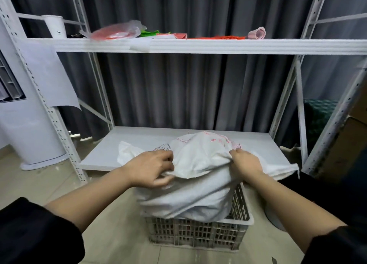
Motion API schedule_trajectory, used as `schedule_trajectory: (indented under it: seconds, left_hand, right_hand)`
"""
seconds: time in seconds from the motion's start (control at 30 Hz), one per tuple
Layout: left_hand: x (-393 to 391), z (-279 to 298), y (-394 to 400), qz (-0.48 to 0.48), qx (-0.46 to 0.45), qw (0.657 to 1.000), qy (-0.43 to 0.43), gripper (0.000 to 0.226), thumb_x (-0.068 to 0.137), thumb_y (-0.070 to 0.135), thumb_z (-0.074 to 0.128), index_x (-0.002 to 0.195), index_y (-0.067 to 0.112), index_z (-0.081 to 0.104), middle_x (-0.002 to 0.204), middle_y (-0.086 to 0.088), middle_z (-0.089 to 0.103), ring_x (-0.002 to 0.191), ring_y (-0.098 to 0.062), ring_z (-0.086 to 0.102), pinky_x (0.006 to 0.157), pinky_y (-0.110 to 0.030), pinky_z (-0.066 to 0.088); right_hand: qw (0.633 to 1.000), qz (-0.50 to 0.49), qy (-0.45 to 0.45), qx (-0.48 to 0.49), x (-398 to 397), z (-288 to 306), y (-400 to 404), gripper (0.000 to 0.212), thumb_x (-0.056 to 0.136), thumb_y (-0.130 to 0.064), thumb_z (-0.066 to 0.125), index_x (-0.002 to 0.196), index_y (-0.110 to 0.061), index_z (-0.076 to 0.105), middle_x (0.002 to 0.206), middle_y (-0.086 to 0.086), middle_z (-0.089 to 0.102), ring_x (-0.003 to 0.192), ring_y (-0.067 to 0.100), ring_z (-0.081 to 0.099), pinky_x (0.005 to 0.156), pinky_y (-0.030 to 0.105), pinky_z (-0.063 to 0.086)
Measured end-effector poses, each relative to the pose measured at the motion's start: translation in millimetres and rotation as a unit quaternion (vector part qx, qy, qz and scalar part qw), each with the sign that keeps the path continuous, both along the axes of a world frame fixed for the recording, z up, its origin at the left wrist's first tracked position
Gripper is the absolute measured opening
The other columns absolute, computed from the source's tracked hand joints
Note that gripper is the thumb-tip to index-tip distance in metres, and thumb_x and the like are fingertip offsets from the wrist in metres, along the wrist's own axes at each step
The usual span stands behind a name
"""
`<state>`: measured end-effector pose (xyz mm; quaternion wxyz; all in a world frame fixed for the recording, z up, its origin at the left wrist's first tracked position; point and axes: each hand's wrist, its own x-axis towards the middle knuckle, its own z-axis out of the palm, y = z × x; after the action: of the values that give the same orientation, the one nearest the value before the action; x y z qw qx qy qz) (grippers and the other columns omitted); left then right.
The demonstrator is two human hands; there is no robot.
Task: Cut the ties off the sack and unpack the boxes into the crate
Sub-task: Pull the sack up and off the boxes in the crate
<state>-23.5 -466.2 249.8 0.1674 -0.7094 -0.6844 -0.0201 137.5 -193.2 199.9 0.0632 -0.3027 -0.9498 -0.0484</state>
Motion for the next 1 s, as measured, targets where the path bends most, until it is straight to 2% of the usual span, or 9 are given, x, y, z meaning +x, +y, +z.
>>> schedule_trajectory:
  seconds: [0.1,0.2,0.33,0.47,0.67,0.77,0.83,0.93,1.0]
  left_hand:
    - [4,-8,12,0.166,-0.035,0.975,-0.141,0.035,0.089,0.043,0.042,0.114,0.022,0.057,0.104,0.003,0.059,0.096,-0.021,0.061,0.072,-0.026,0.039]
    - [10,-27,25,0.276,-0.11,0.934,-0.199,0.099,0.071,0.048,0.07,0.149,0.027,0.012,0.141,-0.002,0.03,0.119,-0.028,0.05,0.087,-0.035,0.045]
    - [19,-57,35,0.39,-0.133,0.896,-0.164,0.138,0.058,0.067,0.072,0.148,0.026,-0.024,0.159,-0.008,-0.015,0.147,-0.035,-0.006,0.115,-0.054,0.011]
    - [34,-86,46,0.425,-0.114,0.878,-0.189,0.139,0.062,0.063,0.074,0.143,0.027,-0.034,0.155,-0.011,-0.029,0.145,-0.041,-0.014,0.115,-0.057,0.006]
    - [29,-76,58,0.451,0.073,0.864,-0.211,0.13,0.066,0.053,0.076,0.15,0.025,-0.019,0.157,-0.018,0.005,0.121,-0.035,0.048,0.089,-0.041,0.045]
    - [5,-55,60,0.433,0.11,0.862,-0.24,0.072,0.086,0.023,0.057,0.149,0.027,0.021,0.134,-0.009,0.051,0.111,-0.033,0.057,0.083,-0.039,0.047]
    - [-4,-38,62,0.423,0.085,0.886,-0.168,0.039,0.089,0.016,0.047,0.127,0.027,0.052,0.118,-0.005,0.063,0.108,-0.029,0.058,0.081,-0.034,0.047]
    - [-4,-29,67,0.377,0.12,0.91,-0.124,0.024,0.088,0.011,0.047,0.107,0.019,0.059,0.103,-0.006,0.063,0.103,-0.028,0.057,0.07,-0.033,0.043]
    - [0,-26,71,0.322,0.195,0.913,-0.159,0.014,0.086,0.01,0.05,0.095,0.015,0.059,0.098,-0.004,0.062,0.1,-0.027,0.056,0.065,-0.031,0.037]
  right_hand:
    - [0.992,0.026,0.119,0.015,2,24,8,0.026,0.09,-0.017,0.046,0.113,-0.012,0.057,0.112,0.01,0.057,0.107,0.03,0.051,0.079,0.036,0.042]
    - [0.977,0.078,0.201,0.0,4,47,7,0.023,0.09,-0.018,0.05,0.111,-0.018,0.058,0.105,0.003,0.056,0.101,0.026,0.05,0.077,0.038,0.043]
    - [0.941,0.138,0.291,-0.106,16,65,-8,0.029,0.083,-0.012,0.051,0.109,-0.022,0.06,0.102,-0.006,0.057,0.1,0.018,0.054,0.081,0.03,0.042]
    - [0.908,0.226,0.304,-0.179,38,76,-31,0.039,0.076,-0.011,0.044,0.108,-0.023,0.063,0.098,-0.019,0.059,0.099,0.01,0.053,0.085,0.019,0.038]
    - [0.88,0.25,0.324,-0.242,65,91,-41,0.033,0.075,-0.012,0.045,0.087,-0.04,0.059,0.085,-0.03,0.06,0.087,0.01,0.045,0.076,0.01,0.034]
    - [0.888,0.225,0.303,-0.264,75,88,-33,0.019,0.071,-0.029,0.045,0.081,-0.038,0.057,0.078,-0.015,0.058,0.086,0.009,0.046,0.073,0.017,0.035]
    - [0.905,0.224,0.248,-0.264,76,84,-26,0.014,0.07,-0.041,0.046,0.081,-0.038,0.053,0.082,-0.013,0.054,0.087,0.008,0.045,0.075,0.019,0.035]
    - [0.887,0.215,0.199,-0.358,79,83,-11,0.017,0.08,-0.045,0.061,0.078,-0.029,0.056,0.092,-0.007,0.053,0.093,0.003,0.048,0.086,0.019,0.034]
    - [0.874,0.172,0.147,-0.431,82,79,-1,0.014,0.083,-0.033,0.07,0.078,-0.023,0.061,0.119,-0.006,0.049,0.12,-0.002,0.041,0.105,0.023,0.027]
